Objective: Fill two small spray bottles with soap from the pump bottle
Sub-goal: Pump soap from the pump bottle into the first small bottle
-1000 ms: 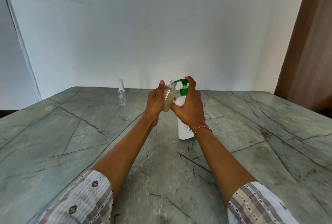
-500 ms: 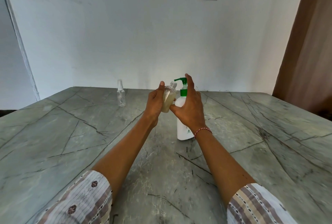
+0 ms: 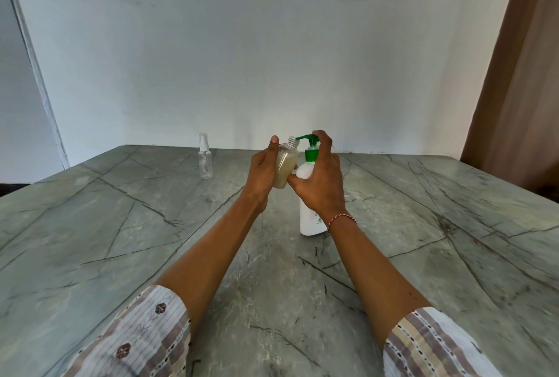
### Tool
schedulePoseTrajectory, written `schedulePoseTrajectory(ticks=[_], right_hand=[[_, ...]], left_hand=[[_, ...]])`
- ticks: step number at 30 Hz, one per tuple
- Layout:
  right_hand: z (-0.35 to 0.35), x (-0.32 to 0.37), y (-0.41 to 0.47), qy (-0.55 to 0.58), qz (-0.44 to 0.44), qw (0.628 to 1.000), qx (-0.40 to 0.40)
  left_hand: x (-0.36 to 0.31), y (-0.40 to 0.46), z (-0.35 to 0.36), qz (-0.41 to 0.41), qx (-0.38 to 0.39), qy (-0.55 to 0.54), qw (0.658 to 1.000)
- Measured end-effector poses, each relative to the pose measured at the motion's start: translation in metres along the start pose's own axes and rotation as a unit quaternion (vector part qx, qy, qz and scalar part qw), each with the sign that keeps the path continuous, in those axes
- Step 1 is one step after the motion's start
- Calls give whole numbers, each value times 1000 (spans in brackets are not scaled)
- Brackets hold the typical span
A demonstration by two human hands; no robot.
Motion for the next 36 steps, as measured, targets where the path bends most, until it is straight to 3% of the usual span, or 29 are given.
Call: schedulePoseTrajectory(ticks=[36], right_hand=[[-2,-4,-3,-12,0,1000,-24]], left_hand=[[2,1,2,-3,11,20,1000]])
Point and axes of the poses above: each hand's wrist, its own y-axis towards the middle knuckle, its own z-axis out of the palm, x = y × z, the point moved 6 cm from there along y, towards the middle knuckle, and after that the axes turned 14 degrees about y, right-handed, at the moved point
